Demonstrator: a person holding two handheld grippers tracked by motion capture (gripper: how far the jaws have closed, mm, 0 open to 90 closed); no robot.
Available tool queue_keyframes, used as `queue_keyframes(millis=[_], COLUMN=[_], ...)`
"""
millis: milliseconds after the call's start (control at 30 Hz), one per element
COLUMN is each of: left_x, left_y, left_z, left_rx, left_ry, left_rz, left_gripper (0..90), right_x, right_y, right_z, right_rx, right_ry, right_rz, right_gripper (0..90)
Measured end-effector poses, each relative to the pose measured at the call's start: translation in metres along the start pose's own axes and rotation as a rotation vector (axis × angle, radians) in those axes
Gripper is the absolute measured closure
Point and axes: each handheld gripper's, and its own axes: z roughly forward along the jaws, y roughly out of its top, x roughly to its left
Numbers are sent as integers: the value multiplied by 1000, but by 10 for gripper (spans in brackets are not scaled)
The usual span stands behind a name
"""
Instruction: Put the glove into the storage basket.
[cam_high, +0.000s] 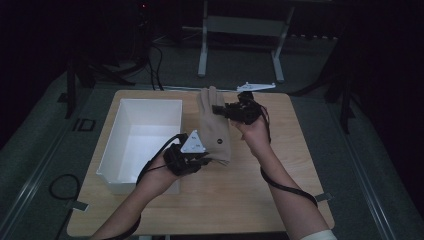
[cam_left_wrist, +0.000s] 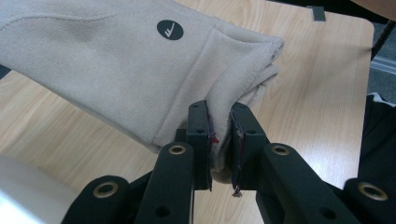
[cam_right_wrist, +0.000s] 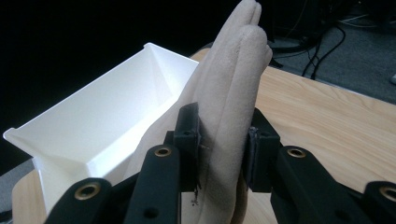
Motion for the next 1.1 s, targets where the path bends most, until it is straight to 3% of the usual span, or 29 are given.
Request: queue_keyframes(millis=[400,867,1100], left_x=[9,22,28], left_y=[-17,-41,-63], left_z=[-25,-59,-79], left_rx=[2,10,9], left_ry=[35,111,153], left_rz=[-32,-71,-104], left_gripper=[806,806,806], right_x=[28,59,79], right_y=[19,41,50], right_z=[29,60,81], right_rx=[12,25,31], right_ry=[36,78,108], right_rz=[-29,-78,-96], right_gripper=[711,711,710])
